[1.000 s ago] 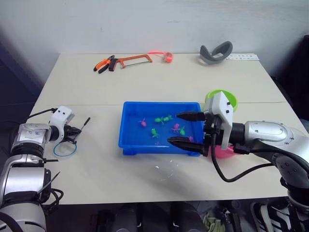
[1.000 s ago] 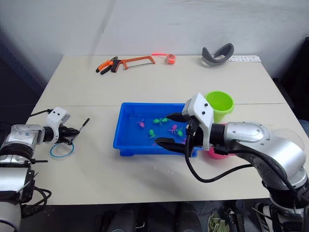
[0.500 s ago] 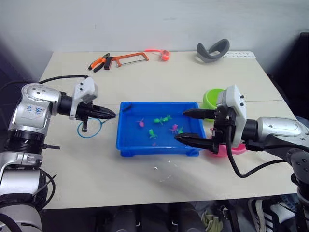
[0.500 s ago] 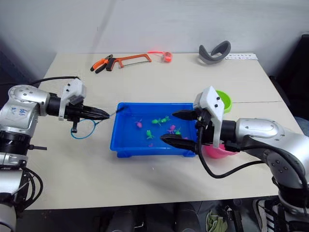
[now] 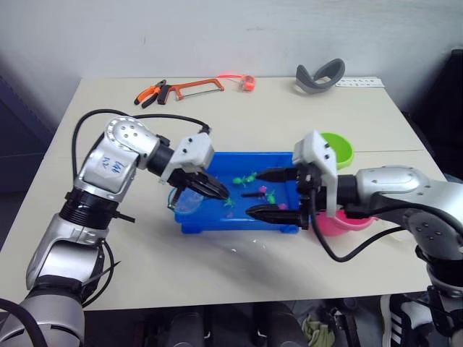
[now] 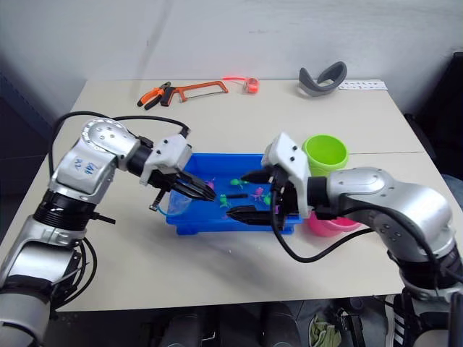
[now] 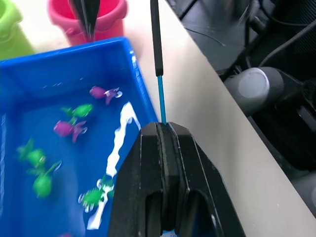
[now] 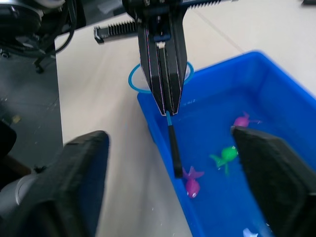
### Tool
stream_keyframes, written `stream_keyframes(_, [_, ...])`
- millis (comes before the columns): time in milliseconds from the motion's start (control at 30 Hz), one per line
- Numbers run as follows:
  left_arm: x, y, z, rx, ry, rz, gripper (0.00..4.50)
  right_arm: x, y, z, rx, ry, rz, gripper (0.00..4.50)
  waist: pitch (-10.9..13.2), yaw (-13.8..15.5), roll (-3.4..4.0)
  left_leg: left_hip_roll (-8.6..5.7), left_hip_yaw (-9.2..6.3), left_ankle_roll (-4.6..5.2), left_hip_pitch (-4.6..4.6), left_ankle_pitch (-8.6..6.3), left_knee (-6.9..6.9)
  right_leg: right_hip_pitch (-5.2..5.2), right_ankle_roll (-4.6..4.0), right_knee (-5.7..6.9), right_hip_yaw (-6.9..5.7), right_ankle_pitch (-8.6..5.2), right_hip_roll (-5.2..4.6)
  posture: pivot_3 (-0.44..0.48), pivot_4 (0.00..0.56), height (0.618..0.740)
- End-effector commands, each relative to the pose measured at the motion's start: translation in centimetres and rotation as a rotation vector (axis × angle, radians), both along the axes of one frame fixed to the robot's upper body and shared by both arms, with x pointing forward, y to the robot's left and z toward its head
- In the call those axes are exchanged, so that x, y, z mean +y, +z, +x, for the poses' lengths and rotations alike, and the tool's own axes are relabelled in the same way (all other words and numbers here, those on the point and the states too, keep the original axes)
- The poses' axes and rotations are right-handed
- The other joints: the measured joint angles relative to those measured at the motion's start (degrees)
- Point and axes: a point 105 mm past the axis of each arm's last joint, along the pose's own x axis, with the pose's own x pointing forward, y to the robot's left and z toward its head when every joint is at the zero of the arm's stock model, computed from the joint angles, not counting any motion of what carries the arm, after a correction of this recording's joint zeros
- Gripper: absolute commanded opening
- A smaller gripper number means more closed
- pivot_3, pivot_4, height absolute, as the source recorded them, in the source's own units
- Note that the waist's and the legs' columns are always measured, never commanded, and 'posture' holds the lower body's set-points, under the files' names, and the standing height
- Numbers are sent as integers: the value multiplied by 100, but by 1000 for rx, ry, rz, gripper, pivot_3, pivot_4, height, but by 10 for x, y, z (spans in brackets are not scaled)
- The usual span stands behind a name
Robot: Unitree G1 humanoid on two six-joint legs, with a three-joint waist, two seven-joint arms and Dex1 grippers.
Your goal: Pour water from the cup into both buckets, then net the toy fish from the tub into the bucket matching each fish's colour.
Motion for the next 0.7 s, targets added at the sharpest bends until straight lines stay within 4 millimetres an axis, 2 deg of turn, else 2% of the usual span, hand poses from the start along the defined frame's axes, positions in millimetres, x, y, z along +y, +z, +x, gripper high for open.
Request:
stream_keyframes(33, [-4,3,-7,-11,-71,11,0,6,7,-1,-48,32,-9,2397,0,7,0,0,0,1,0,-1,2,1,0,-2,0,0,0,0,150,740])
stream_keyframes(400, [-8,4,-1,-43,-73,-4,0,5,1,-4,-67,60,-61,2397,0,10,0,0,-2,1,0,-1,5,2,1,2,0,1,-1,0,150,740])
stream_keyframes(633, [-12,9,-3,-41,-79,-25,0,3,-4,-3,-107,72,-98,78,0,10,0,0,-2,2,0,-1,6,2,1,4,-1,1,-1,0,150,740])
stream_keyframes(700, [-13,10,0,-51,-68,-31,0,3,-6,-7,-106,89,-104,78,0,11,0,-1,-2,1,0,-1,6,2,1,4,0,1,-1,0,150,740])
